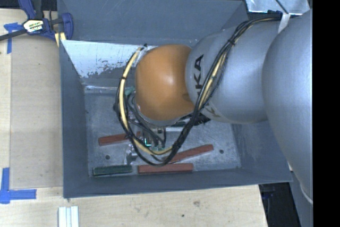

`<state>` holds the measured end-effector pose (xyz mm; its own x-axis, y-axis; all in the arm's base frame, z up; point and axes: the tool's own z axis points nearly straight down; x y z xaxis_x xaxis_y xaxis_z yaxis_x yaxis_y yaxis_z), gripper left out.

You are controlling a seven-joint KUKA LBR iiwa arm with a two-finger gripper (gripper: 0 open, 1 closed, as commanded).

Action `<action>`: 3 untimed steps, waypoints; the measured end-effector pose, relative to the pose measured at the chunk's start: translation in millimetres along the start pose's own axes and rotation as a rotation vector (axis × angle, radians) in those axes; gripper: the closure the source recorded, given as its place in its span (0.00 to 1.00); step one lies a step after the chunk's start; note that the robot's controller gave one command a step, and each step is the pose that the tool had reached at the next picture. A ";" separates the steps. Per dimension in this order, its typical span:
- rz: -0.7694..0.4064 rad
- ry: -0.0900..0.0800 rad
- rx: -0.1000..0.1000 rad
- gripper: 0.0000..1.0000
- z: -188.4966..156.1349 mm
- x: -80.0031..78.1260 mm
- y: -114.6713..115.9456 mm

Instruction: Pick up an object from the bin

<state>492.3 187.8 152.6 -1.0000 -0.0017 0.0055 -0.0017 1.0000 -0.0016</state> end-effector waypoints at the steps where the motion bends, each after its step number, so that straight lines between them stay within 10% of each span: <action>1: 0.002 -0.007 -0.003 0.00 -3.7 -2.1 -0.4; 2: 0.052 -0.011 -0.004 0.00 74.5 -20.5 10.7; 3: 0.056 -0.010 -0.004 0.00 70.1 -19.6 10.1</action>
Offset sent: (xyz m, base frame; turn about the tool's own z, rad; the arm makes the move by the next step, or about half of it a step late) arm 0.0192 0.0113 -0.0826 0.0558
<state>511.5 197.8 82.3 -0.9985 0.0539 -0.0045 0.0539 0.9985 0.0020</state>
